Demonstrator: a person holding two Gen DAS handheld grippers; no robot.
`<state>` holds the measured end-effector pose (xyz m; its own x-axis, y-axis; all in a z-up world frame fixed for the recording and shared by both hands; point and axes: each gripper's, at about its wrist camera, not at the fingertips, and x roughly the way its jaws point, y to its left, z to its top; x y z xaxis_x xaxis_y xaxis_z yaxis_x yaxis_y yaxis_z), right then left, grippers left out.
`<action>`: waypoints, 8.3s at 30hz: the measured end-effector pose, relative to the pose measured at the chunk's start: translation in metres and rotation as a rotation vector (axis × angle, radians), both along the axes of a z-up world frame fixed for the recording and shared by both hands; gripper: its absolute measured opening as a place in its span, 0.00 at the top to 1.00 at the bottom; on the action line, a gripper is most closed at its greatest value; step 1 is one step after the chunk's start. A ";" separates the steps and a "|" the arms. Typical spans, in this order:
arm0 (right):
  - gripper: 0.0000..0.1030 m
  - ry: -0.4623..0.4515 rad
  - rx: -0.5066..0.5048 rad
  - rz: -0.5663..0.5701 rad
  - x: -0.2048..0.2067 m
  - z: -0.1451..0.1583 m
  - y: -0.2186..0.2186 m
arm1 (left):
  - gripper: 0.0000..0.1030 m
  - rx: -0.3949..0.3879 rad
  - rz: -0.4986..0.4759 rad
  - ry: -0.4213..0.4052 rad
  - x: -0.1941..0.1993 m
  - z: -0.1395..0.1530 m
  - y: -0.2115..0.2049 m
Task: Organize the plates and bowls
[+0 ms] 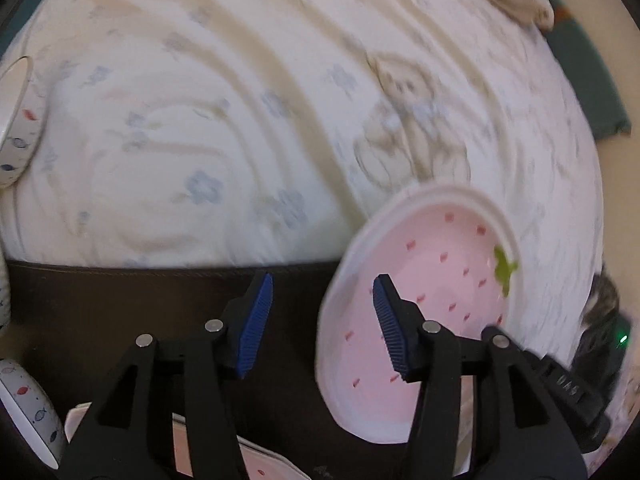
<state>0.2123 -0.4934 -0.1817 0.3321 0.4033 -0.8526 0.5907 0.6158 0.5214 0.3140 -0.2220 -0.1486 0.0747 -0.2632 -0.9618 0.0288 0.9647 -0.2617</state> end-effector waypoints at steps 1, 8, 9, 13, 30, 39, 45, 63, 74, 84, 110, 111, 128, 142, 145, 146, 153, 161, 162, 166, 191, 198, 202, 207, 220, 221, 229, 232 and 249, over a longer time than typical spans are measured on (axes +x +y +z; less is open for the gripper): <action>0.66 0.001 -0.002 0.000 0.000 0.000 0.000 | 0.53 -0.003 0.001 0.004 -0.002 -0.003 -0.003; 0.65 0.007 -0.014 0.009 0.003 0.000 0.005 | 0.54 0.023 -0.043 0.012 -0.007 -0.014 -0.025; 0.65 0.009 -0.020 0.014 0.004 0.000 0.006 | 0.54 0.027 -0.043 0.015 -0.008 -0.014 -0.026; 0.58 0.008 -0.062 0.045 0.008 0.003 0.016 | 0.54 0.045 -0.060 0.042 -0.009 -0.015 -0.032; 0.71 -0.096 -0.076 0.150 0.005 0.023 0.040 | 0.71 0.077 0.008 -0.035 -0.029 0.032 0.043; 0.85 -0.169 -0.094 0.205 0.000 0.041 0.074 | 0.71 0.057 0.061 -0.056 -0.042 0.051 0.058; 0.85 -0.233 -0.115 0.266 -0.010 0.069 0.097 | 0.71 0.035 0.073 -0.079 -0.060 0.067 0.075; 0.85 -0.260 -0.102 0.433 -0.062 0.085 0.195 | 0.71 0.097 0.098 -0.105 -0.145 0.080 0.166; 0.84 -0.220 -0.139 0.478 -0.091 0.070 0.216 | 0.71 0.118 0.071 -0.076 -0.181 0.048 0.177; 0.85 -0.195 -0.201 0.528 -0.093 0.055 0.226 | 0.71 0.153 0.062 -0.081 -0.186 0.030 0.176; 0.55 -0.104 -0.103 0.542 -0.085 0.049 0.224 | 0.64 0.181 -0.016 -0.099 -0.193 0.008 0.166; 0.55 -0.099 -0.094 0.540 -0.085 0.050 0.223 | 0.64 0.180 -0.016 -0.099 -0.193 0.008 0.166; 0.00 -0.221 -0.551 0.702 -0.108 0.097 0.229 | 0.61 0.228 -0.026 -0.123 -0.197 0.024 0.167; 0.00 -0.164 -0.289 0.572 -0.077 0.049 0.233 | 0.39 0.208 -0.016 -0.148 -0.196 0.031 0.168; 0.00 -0.159 -0.186 0.603 -0.076 0.043 0.242 | 0.39 0.189 -0.015 -0.139 -0.196 0.031 0.167; 0.00 -0.154 -0.163 0.604 -0.075 0.043 0.244 | 0.39 0.171 -0.008 -0.135 -0.196 0.032 0.168; 0.00 -0.131 -0.243 0.583 -0.079 0.044 0.238 | 0.39 0.188 -0.032 -0.177 -0.200 0.043 0.159; 0.00 -0.167 -0.288 0.556 -0.084 0.061 0.229 | 0.39 0.072 -0.041 -0.191 -0.210 0.069 0.165; 0.00 -0.173 -0.272 0.548 -0.085 0.063 0.227 | 0.39 0.067 -0.035 -0.199 -0.210 0.076 0.167; 0.00 -0.180 -0.131 0.486 -0.083 0.081 0.225 | 0.39 0.077 0.016 -0.248 -0.203 0.102 0.181; 0.33 -0.251 -0.084 0.653 -0.066 0.138 0.338 | 0.39 0.125 0.132 -0.117 -0.131 0.097 0.308; 0.69 -0.181 -0.018 0.680 -0.032 0.110 0.397 | 0.39 0.020 0.120 -0.003 -0.115 0.071 0.322; 0.77 -0.112 -0.058 0.685 -0.024 0.087 0.415 | 0.43 0.025 0.072 0.012 -0.107 0.062 0.318; 0.81 -0.066 -0.071 0.682 -0.021 0.069 0.421 | 0.63 0.035 0.042 0.073 -0.101 0.044 0.320; 0.87 -0.067 -0.150 0.662 -0.024 0.072 0.420 | 0.74 0.068 0.008 0.094 -0.098 0.033 0.321; 0.87 -0.062 -0.144 0.656 -0.023 0.071 0.418 | 0.77 0.075 0.007 0.098 -0.098 0.032 0.320; 0.87 0.017 -0.163 0.707 -0.019 0.048 0.428 | 0.86 0.145 -0.034 0.121 -0.100 0.019 0.313; 0.89 0.031 -0.165 0.704 -0.019 0.040 0.430 | 0.87 0.192 -0.073 0.134 -0.101 0.009 0.307; 0.86 0.005 -0.268 0.761 -0.023 0.044 0.452 | 0.96 0.189 -0.036 0.052 -0.101 0.032 0.314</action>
